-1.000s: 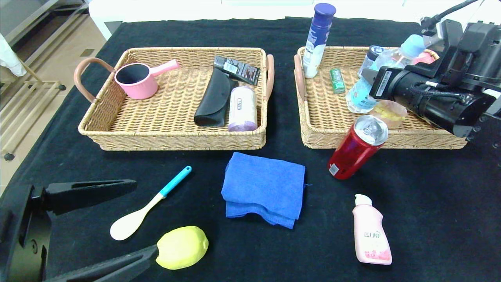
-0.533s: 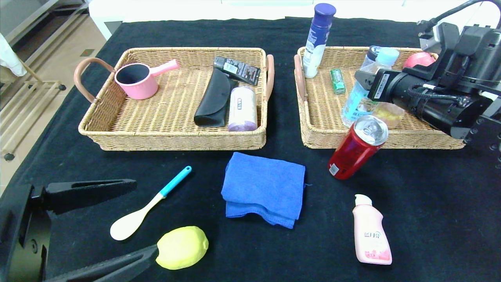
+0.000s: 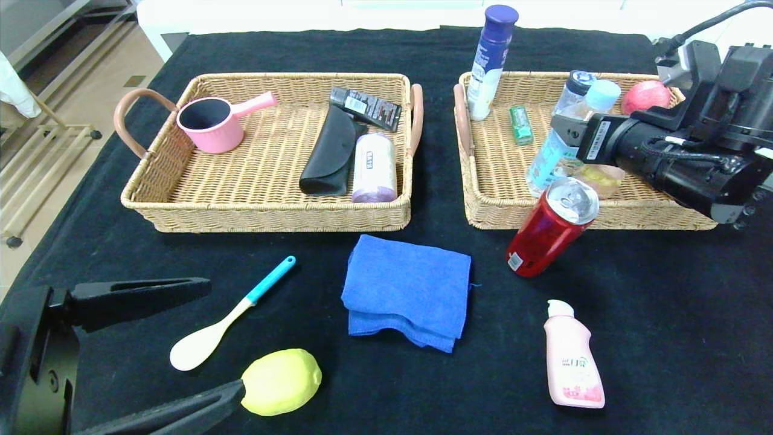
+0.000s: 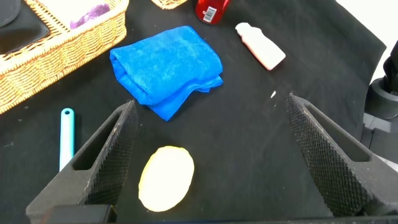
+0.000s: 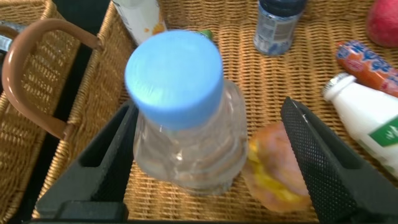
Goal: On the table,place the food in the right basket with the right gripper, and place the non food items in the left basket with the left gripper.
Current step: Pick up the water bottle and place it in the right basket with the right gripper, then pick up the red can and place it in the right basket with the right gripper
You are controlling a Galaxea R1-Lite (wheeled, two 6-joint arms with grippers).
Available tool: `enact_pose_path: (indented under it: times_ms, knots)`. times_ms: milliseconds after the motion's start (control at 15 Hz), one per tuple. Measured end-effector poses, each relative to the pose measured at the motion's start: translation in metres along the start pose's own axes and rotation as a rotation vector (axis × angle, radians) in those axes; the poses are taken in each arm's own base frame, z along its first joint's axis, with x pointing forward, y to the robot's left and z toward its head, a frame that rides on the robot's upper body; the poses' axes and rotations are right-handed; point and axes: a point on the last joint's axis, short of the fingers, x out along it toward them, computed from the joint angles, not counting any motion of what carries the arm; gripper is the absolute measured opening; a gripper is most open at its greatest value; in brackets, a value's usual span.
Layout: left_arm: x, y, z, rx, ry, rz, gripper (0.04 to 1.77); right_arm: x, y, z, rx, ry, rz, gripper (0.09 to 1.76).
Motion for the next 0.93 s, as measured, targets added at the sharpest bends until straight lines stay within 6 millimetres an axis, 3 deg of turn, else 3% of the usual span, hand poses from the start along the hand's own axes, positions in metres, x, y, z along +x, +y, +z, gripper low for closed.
enact_pose_path:
  times_ms: [467,733,933]
  knots:
    - [0.002,0.000,-0.001,-0.004,0.009,-0.002,1.72,-0.044,-0.028,0.003,-0.018,0.016,-0.024,1.67]
    - [0.002,0.001,-0.002,-0.006,0.015,-0.003,1.72,-0.074,-0.031,0.008,-0.017,0.005,0.001,1.68]
    - [0.003,0.001,-0.003,-0.006,0.018,-0.003,1.72,-0.099,-0.034,-0.003,-0.023,0.038,0.009,1.69]
